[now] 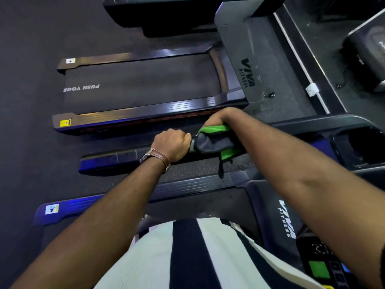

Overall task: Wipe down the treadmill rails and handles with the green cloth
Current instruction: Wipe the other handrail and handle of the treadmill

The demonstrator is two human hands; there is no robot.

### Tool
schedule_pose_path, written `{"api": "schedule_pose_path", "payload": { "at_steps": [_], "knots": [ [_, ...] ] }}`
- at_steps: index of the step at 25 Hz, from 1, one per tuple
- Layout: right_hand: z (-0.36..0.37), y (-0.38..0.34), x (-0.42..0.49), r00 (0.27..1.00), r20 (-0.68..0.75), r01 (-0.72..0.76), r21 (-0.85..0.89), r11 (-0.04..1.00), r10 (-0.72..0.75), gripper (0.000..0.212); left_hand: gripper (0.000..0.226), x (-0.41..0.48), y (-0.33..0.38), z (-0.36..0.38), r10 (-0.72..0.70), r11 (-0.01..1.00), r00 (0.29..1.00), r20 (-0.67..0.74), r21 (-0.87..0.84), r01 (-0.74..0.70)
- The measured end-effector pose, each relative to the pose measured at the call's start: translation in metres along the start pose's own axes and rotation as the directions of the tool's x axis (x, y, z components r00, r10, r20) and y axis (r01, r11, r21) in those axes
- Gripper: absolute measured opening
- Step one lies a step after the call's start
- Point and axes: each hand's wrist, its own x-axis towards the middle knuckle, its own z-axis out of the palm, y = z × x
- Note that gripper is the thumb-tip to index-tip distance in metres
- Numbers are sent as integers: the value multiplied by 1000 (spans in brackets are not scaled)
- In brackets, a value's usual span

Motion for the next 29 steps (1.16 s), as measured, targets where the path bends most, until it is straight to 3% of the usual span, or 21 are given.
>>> {"api": "schedule_pose_path", "payload": {
  "at_steps": [2,4,6,7,8,10,12,13,15,17,19,21,23,24,25,26,29],
  "knots": [
    [6,-24,6,994,44,103,-80,991,-99,26,46,2,-1,1,-25,1000,1000,-19,1,25],
    [11,-26,2,949,-226,153,-275,949,-218,38,43,3,-3,2,-35,999,999,-26,1,35],
    [20,-5,-12,872,-418,129,-305,944,-255,44,43,3,-3,4,-20,1000,999,-25,3,20],
    [28,8,-21,806,-545,93,-269,959,-231,49,45,3,-2,4,-10,1000,1000,-21,5,10],
    [40,21,-26,694,-695,21,-244,969,-190,53,48,3,-1,4,-2,1000,1000,-14,7,2],
    [74,32,-27,340,-933,-105,-160,982,-116,51,54,7,1,4,0,1000,1000,29,7,0],
    [107,23,-16,84,-991,-89,-108,990,-101,45,57,10,1,1,-17,1000,995,102,-13,19],
    [121,20,-13,29,-989,-62,-143,988,-142,44,55,12,2,-2,-14,1000,991,135,-17,17],
    [139,31,-11,19,-940,16,-340,940,-340,46,50,16,2,-6,22,1000,984,179,-14,-20],
    [139,64,-19,5,-862,1,-507,862,-507,47,51,17,2,-9,77,997,976,206,-23,-74],
    [129,90,-19,-79,-923,-53,-373,926,-377,43,52,21,2,-11,117,993,964,240,-53,-107],
    [120,88,-11,-213,-977,-11,1,1000,-2,37,56,23,5,-11,142,987,953,269,-105,-118],
    [125,53,3,-326,-880,174,304,937,346,36,57,28,14,-9,182,978,947,264,-146,-147],
    [132,29,8,-374,-804,295,369,881,462,40,57,30,21,-7,203,973,946,254,-157,-167],
    [140,8,14,-366,-743,431,398,809,561,47,58,32,29,-5,225,969,943,245,-159,-190],
    [151,-9,17,-303,-708,554,414,722,638,57,59,35,37,-2,239,966,941,240,-155,-206],
    [167,-23,42,57,-590,816,493,304,805,74,60,41,45,5,239,968,946,219,-133,-214]
  ]
}}
